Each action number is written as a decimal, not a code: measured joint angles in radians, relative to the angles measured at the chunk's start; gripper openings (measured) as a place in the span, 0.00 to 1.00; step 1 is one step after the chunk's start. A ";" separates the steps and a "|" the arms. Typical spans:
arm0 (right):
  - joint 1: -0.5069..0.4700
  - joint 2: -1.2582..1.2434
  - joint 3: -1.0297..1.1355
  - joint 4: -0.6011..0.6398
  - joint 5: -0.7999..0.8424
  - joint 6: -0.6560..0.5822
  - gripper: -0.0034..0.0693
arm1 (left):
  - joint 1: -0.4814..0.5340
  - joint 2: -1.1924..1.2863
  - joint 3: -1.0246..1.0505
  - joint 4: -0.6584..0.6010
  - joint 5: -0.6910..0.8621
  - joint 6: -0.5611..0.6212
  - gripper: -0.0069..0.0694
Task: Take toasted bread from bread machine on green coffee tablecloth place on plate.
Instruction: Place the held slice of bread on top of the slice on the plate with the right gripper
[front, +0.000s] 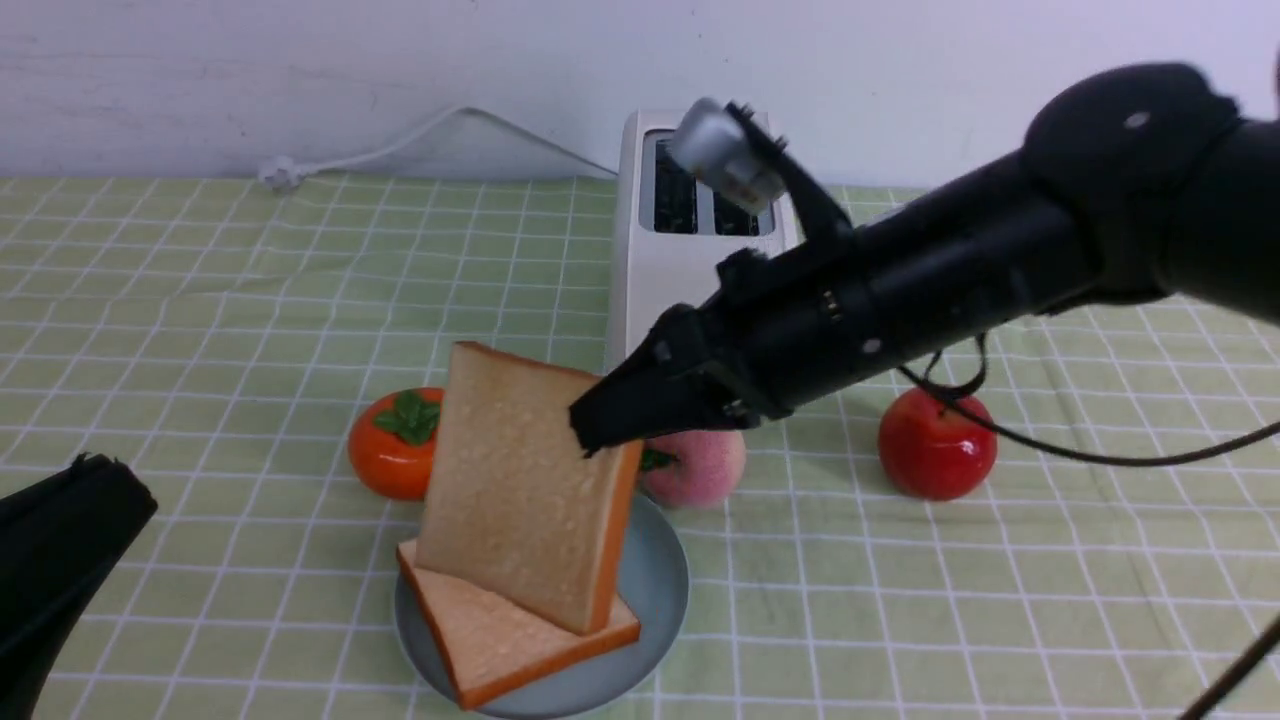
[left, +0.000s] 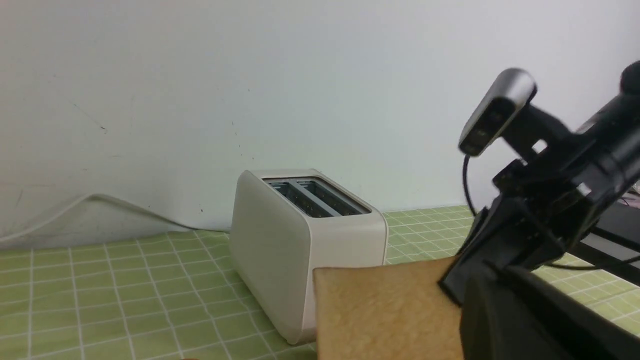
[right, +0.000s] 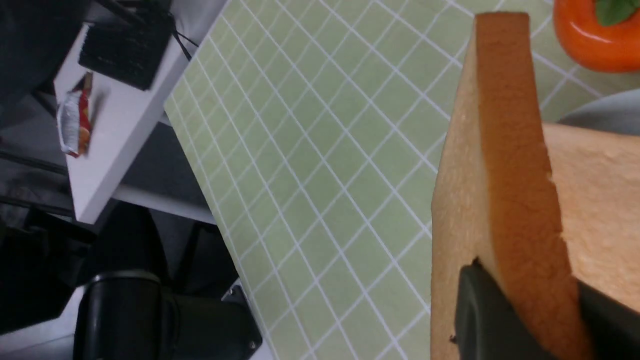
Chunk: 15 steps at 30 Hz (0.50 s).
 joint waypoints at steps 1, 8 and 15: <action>0.002 0.006 0.000 0.015 -0.002 -0.009 0.19 | 0.000 0.000 0.000 0.000 0.000 0.000 0.10; 0.032 0.163 0.001 0.148 -0.066 -0.082 0.19 | 0.000 0.000 0.000 0.000 -0.006 0.000 0.10; 0.032 0.178 0.006 0.108 -0.155 -0.068 0.25 | 0.000 0.000 0.000 0.000 -0.013 0.000 0.11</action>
